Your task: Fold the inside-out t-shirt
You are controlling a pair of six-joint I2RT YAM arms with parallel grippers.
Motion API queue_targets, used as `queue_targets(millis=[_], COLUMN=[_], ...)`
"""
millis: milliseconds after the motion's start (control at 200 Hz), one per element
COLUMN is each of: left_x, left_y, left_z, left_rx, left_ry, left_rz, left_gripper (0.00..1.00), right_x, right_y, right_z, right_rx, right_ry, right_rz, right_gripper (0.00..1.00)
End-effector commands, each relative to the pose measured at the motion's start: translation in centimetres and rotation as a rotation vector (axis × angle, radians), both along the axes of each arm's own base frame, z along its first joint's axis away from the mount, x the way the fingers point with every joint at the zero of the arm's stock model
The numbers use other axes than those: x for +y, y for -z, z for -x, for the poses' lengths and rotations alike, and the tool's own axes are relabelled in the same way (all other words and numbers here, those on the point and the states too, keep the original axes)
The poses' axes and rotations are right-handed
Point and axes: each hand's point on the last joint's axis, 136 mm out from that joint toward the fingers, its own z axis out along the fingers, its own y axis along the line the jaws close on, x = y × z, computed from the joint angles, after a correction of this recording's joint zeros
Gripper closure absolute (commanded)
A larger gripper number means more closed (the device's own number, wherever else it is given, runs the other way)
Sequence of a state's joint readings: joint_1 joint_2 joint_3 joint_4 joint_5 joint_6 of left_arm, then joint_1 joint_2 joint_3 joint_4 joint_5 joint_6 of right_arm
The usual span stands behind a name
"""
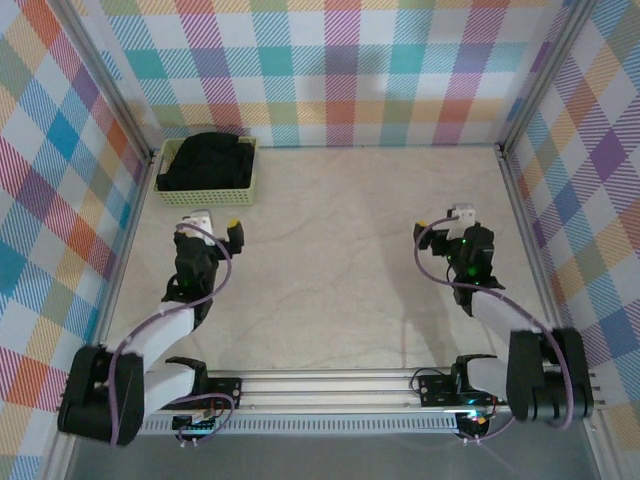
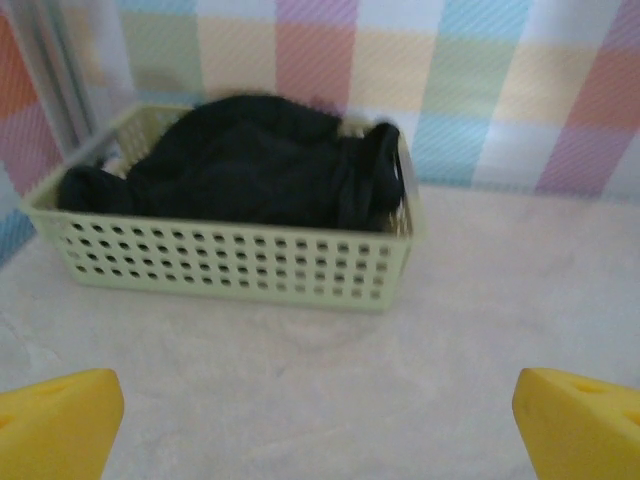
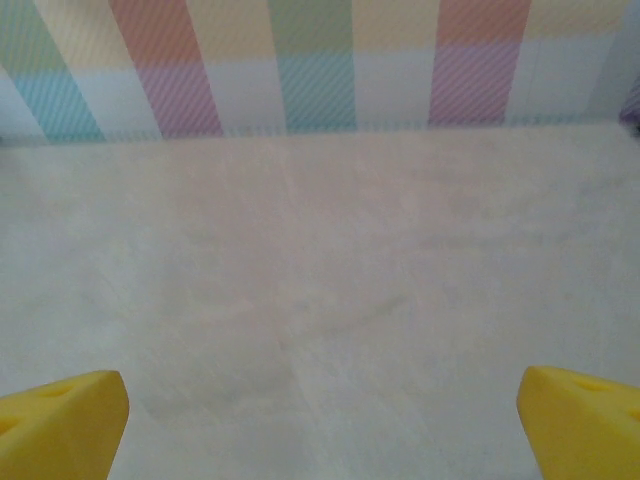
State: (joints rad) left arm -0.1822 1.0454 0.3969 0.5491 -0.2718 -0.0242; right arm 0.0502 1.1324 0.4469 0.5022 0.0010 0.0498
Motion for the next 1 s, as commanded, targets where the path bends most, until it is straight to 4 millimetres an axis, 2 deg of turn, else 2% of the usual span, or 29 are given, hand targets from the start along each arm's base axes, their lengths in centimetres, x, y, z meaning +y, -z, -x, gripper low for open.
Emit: queue_targets(millis=[0, 45, 65, 155, 215, 280, 400, 520, 595, 790, 995], left_x=[2.3, 3.2, 3.7, 4.3, 4.0, 3.1, 2.7, 3.3, 4.4, 5.9, 5.9], left_y=[-2.8, -3.7, -3.5, -3.3, -3.0, -2.8, -2.0, -0.9, -0.1, 3.3, 7.1], left_z=[0.9, 1.1, 1.3, 1.1, 0.1, -1.8, -5.0, -9.0, -11.4, -17.2, -22.0], left_rx=[0.019, 0.047, 0.088, 0.224, 0.281, 0.316, 0.416, 0.5, 0.549, 0.696, 0.78], left_ry=[-0.179, -0.267, -0.308, -0.374, -0.374, -0.327, -0.338, -0.373, -0.399, -0.403, -0.351], left_rz=[0.187, 0.269, 0.281, 0.249, 0.253, 0.282, 0.264, 0.247, 0.255, 0.255, 0.327], left_gripper=[0.0, 0.0, 0.0, 0.0, 0.0, 0.0, 0.0, 0.0, 0.0, 0.0, 0.0], right_x=[0.6, -0.1, -0.6, -3.0, -2.0, -1.0, 0.3, 1.6, 2.1, 2.5, 2.8], right_y=[-5.0, -6.6, -7.3, -6.8, -7.1, -6.7, -6.0, -5.5, -5.2, -4.0, -3.2], right_z=[0.9, 1.3, 1.4, 3.2, 3.3, 3.3, 3.2, 3.1, 3.1, 3.8, 4.5], right_rx=[0.033, 0.071, 0.088, 0.242, 0.249, 0.257, 0.288, 0.338, 0.361, 0.413, 0.439], right_ry=[0.01, 0.082, 0.125, 0.339, 0.263, 0.198, 0.125, 0.061, 0.049, 0.041, 0.038], right_rz=[-0.173, -0.26, -0.3, -0.42, -0.415, -0.411, -0.418, -0.429, -0.426, -0.42, -0.417], right_gripper=[0.0, 0.0, 0.0, 0.0, 0.0, 0.0, 0.0, 0.0, 0.0, 0.0, 0.0])
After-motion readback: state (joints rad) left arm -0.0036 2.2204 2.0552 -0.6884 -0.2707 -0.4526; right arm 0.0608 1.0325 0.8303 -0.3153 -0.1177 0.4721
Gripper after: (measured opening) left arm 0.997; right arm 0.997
